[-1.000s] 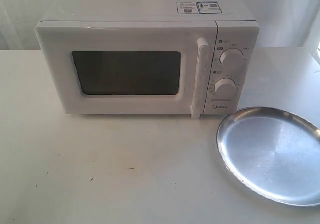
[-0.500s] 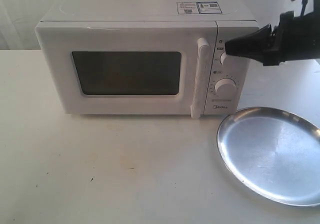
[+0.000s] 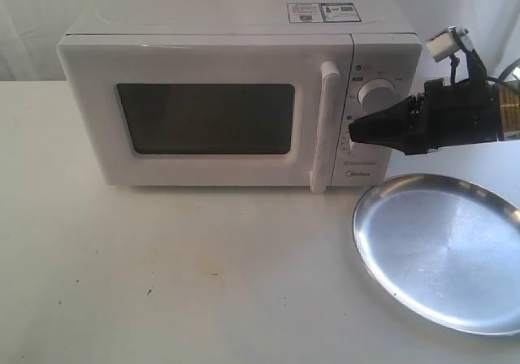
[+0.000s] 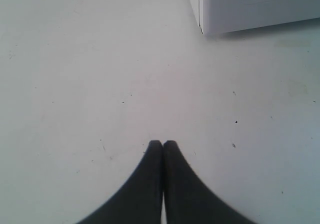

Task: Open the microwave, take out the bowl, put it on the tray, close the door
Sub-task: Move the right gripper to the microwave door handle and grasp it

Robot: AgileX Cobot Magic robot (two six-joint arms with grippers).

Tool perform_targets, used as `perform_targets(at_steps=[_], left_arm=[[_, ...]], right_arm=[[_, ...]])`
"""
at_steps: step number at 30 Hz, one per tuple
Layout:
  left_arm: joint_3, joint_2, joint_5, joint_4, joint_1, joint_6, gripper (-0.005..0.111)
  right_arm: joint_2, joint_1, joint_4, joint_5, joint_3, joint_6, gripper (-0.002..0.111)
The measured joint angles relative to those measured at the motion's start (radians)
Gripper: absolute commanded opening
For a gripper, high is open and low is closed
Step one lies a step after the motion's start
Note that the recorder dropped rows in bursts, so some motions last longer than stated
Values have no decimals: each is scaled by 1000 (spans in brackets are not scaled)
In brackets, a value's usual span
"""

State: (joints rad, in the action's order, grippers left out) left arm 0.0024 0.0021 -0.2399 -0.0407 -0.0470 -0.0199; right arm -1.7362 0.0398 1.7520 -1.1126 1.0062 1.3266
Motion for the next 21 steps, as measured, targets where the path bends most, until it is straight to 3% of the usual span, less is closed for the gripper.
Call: perform_targets(at_steps=[2, 4, 7, 11, 17, 21], left_arm=[[0, 0, 0, 0, 0, 0, 0], [0, 0, 0, 0, 0, 0, 0], [0, 0, 0, 0, 0, 0, 0], [0, 0, 0, 0, 0, 0, 0], [0, 0, 0, 0, 0, 0, 0], [0, 0, 0, 0, 0, 0, 0]], right_arm=[[0, 0, 0, 7, -2, -4, 61], [0, 12, 0, 22, -2, -11, 67], [0, 68, -4, 116, -2, -79, 60], [0, 183, -29, 287, -12, -218, 59], [0, 200, -154, 310, -32, -238, 31], [0, 202, -179, 313, -38, -238, 30]])
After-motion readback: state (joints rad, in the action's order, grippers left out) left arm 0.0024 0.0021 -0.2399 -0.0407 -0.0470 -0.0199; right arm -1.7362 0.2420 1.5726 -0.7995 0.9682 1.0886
